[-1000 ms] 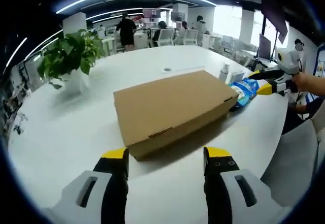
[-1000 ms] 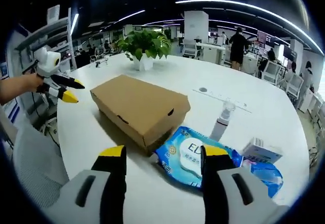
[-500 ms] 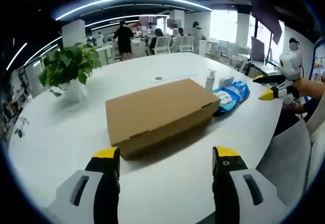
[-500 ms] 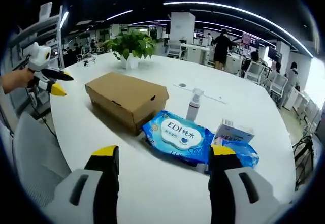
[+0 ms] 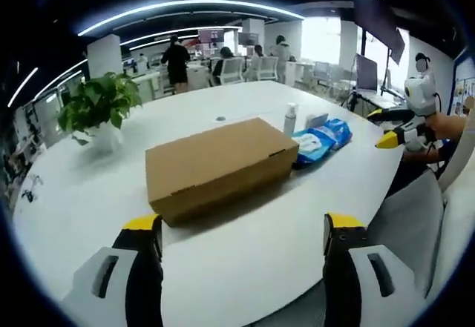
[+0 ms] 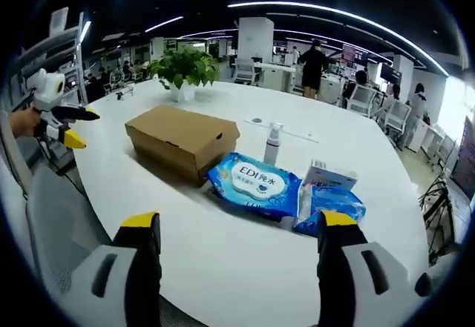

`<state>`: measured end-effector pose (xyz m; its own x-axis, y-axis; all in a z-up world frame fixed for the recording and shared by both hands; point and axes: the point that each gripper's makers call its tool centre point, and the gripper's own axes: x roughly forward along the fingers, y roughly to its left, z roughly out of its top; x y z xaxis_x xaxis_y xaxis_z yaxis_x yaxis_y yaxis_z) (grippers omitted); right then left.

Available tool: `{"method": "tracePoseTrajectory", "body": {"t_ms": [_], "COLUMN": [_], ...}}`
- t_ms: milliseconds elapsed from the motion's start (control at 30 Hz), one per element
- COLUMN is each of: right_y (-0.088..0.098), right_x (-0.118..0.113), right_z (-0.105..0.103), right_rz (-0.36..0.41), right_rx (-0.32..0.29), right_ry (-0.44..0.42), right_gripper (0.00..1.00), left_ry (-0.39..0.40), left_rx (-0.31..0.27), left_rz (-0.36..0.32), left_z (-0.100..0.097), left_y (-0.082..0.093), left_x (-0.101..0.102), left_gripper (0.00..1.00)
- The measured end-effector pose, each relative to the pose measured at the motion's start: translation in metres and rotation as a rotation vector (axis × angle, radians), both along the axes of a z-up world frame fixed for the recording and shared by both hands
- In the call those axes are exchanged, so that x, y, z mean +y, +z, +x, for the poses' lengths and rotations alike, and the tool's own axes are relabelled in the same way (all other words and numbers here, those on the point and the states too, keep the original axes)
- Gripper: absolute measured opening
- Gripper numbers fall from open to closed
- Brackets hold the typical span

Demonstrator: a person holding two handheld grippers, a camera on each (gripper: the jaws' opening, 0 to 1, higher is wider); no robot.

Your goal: Operate the shoe box by opening the lid, removing the specified soft item, and placing it in the target area until the item is outside and the box remains undamaged.

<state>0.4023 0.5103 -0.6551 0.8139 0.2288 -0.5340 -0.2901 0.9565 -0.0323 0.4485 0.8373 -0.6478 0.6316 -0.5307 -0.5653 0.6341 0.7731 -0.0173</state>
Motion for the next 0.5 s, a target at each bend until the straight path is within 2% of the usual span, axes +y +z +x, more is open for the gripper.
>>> {"method": "tracePoseTrajectory", "body": {"t_ms": [200, 367, 500], "right_y": [0.005, 0.009, 0.008], "right_x": [-0.007, -0.011, -0.012], "right_z": [-0.01, -0.016, -0.019], "right_rz": [0.016, 0.019, 0.01], "right_rx": [-0.009, -0.033, -0.037], "right_ry": [-0.038, -0.059, -0.063], "right_gripper": [0.88, 0.96, 0.96], "left_ry": [0.042, 0.072, 0.078], "left_rx": [-0.016, -0.025, -0.034], "left_rz": [-0.032, -0.069, -0.074], "left_z": [-0.009, -0.013, -0.014], "left_y": [0.006, 0.012, 0.013], "left_x": [0.007, 0.012, 0.014], "left_gripper": [1.0, 1.0, 1.0]}}
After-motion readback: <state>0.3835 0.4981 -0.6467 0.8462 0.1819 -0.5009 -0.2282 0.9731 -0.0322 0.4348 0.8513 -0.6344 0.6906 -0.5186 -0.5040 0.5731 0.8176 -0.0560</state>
